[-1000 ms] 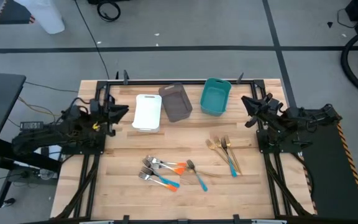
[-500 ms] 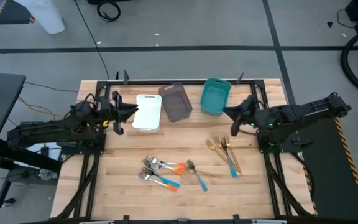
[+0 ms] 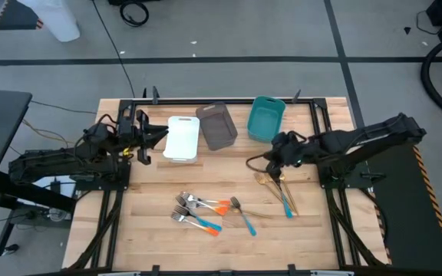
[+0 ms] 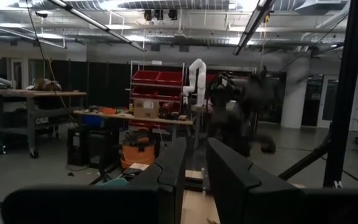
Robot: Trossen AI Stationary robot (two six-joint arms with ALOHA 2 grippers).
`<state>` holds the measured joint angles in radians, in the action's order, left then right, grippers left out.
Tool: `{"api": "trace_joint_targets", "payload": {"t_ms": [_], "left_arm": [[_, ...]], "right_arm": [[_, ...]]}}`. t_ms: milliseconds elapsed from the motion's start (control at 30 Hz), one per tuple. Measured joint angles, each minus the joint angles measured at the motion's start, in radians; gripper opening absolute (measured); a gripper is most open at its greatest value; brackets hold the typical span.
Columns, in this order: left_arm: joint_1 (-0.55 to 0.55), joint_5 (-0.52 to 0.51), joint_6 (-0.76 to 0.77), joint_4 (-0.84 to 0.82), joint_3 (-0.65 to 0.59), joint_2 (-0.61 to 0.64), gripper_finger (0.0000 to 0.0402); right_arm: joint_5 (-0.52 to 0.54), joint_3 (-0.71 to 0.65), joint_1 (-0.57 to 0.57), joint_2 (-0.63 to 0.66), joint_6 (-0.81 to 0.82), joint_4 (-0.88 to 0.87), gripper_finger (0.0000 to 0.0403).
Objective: Sort silverware by color (type)
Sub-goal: Put the gold fork into the black bin
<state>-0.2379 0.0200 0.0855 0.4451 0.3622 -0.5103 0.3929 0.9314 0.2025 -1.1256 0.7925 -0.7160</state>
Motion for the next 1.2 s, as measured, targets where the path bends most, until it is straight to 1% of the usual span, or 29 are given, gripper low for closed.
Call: {"api": "trace_joint_targets", "payload": {"t_ms": [167, 267, 467, 600, 700, 800, 933, 1033, 1200], "left_arm": [[0.000, 0.000, 0.006, 0.015, 0.000, 0.000, 0.0070], [0.000, 0.000, 0.006, 0.024, 0.000, 0.000, 0.0070], [0.000, 0.000, 0.004, 0.028, 0.000, 0.000, 0.0070], [0.000, 0.000, -0.020, 0.031, 0.000, 0.000, 0.0070], [0.000, 0.000, -0.027, 0.038, 0.000, 0.000, 0.0070], [0.000, 0.000, -0.030, 0.052, 0.000, 0.000, 0.0070], [0.000, 0.000, -0.030, 0.059, 0.000, 0.000, 0.0070], [0.000, 0.000, -0.030, 0.059, 0.000, 0.000, 0.0070], [0.000, 0.000, -0.030, 0.061, 0.000, 0.000, 0.0070]], "right_arm": [[-0.127, 0.000, 0.006, -0.084, 0.143, -0.159, 0.0038], [-0.224, 0.000, 0.006, -0.135, 0.190, -0.230, 0.0038], [-0.370, 0.000, 0.007, -0.250, 0.246, -0.244, 0.0038], [-0.453, 0.000, 0.022, -0.346, 0.227, -0.256, 0.0052], [-0.461, 0.000, 0.027, -0.394, 0.223, -0.313, 0.0076], [-0.423, 0.000, 0.028, -0.408, 0.245, -0.360, 0.0104], [-0.412, -0.015, 0.030, -0.402, 0.253, -0.345, 0.0133], [-0.410, -0.043, 0.030, -0.403, 0.274, -0.326, 0.0137], [-0.409, -0.100, 0.030, -0.408, 0.287, -0.256, 0.0131]]}}
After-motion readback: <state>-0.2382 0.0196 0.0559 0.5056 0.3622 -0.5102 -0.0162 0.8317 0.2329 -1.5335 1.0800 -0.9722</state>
